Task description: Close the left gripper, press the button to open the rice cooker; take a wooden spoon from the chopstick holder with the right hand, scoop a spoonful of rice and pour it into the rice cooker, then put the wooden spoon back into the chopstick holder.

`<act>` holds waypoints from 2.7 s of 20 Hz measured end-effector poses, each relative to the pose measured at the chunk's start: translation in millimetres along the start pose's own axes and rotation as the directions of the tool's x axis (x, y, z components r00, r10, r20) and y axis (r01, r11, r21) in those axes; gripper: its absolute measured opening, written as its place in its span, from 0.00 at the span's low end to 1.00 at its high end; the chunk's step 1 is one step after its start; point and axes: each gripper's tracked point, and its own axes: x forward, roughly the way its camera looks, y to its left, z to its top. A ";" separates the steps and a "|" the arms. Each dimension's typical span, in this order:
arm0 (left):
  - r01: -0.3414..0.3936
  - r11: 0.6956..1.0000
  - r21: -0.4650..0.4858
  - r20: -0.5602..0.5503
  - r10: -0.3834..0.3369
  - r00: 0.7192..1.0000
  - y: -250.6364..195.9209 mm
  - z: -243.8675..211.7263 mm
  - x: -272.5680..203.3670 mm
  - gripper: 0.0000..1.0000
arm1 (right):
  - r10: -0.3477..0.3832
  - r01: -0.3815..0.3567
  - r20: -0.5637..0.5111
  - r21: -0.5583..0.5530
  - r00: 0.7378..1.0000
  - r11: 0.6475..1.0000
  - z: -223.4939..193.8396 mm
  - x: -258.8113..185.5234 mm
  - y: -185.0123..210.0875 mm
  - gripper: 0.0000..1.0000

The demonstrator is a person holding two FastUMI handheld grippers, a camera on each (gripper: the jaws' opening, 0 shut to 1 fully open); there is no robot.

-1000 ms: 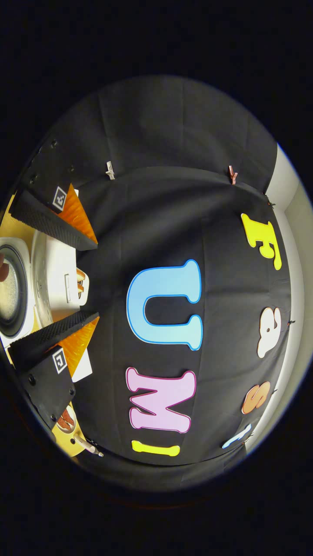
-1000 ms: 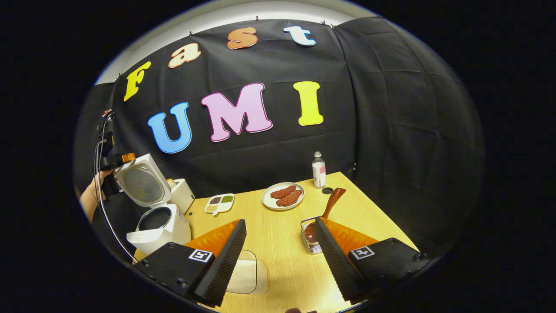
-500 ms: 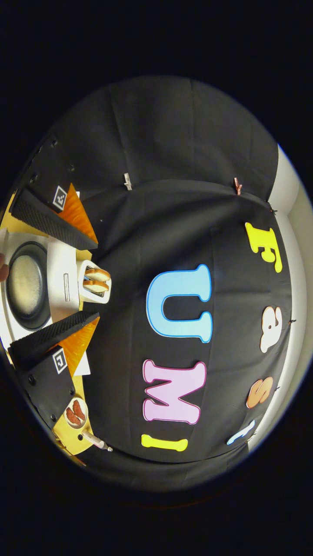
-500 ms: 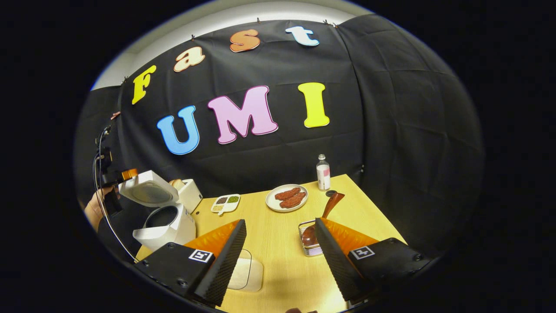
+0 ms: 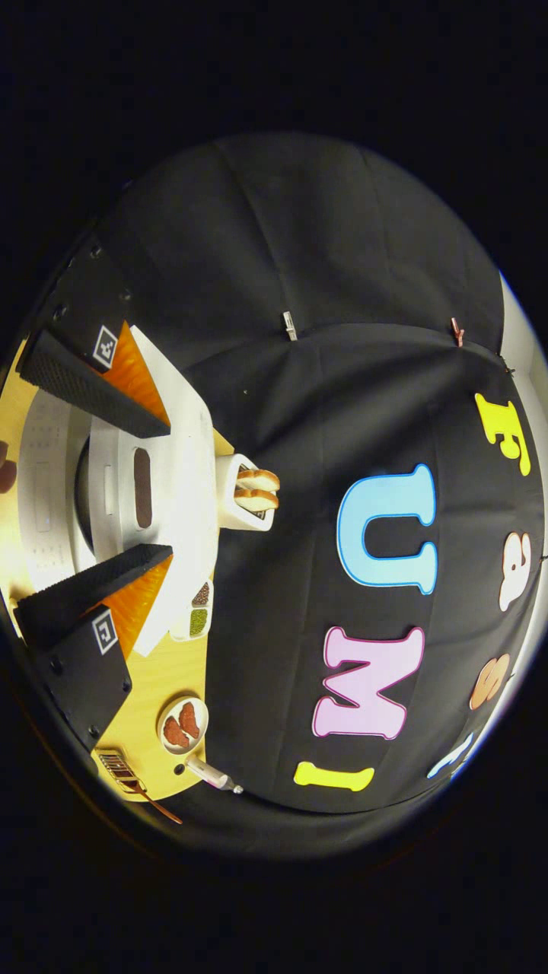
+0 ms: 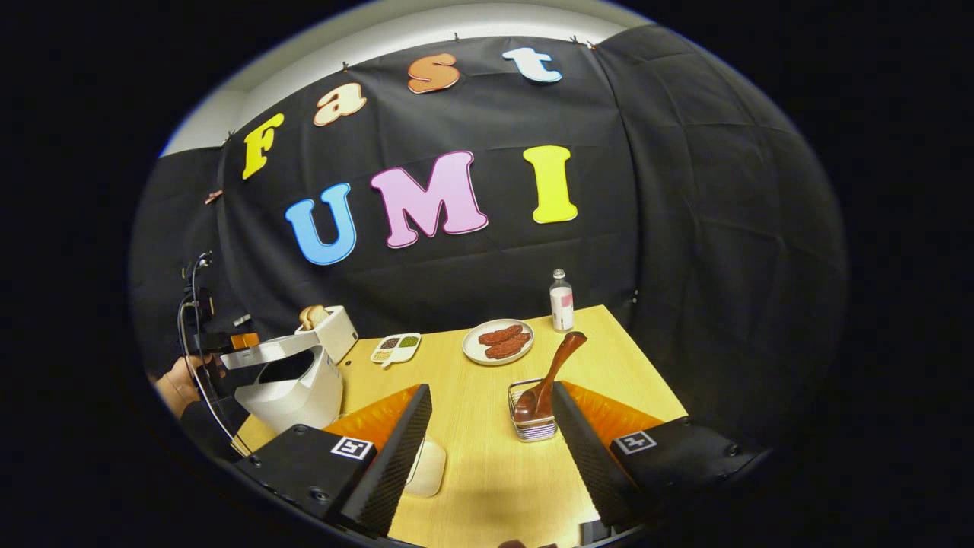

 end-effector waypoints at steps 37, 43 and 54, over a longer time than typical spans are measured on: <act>0.055 0.998 0.008 -0.039 -0.055 0.998 -15.2 -43.2 -9.1 0.95 | 0.009 -0.007 0.066 -0.029 0.998 1.000 31.2 6.5 11.5 0.98; 0.140 0.988 0.060 0.119 -0.147 0.982 -39.5 10.5 -67.5 0.95 | 0.024 -0.018 0.101 -0.054 0.995 0.998 49.6 3.5 24.8 0.98; 0.261 0.962 0.084 0.286 -0.274 0.918 -82.1 58.3 -166.7 0.95 | 0.049 -0.024 0.229 -0.111 0.972 0.993 102.9 -14.6 50.4 0.98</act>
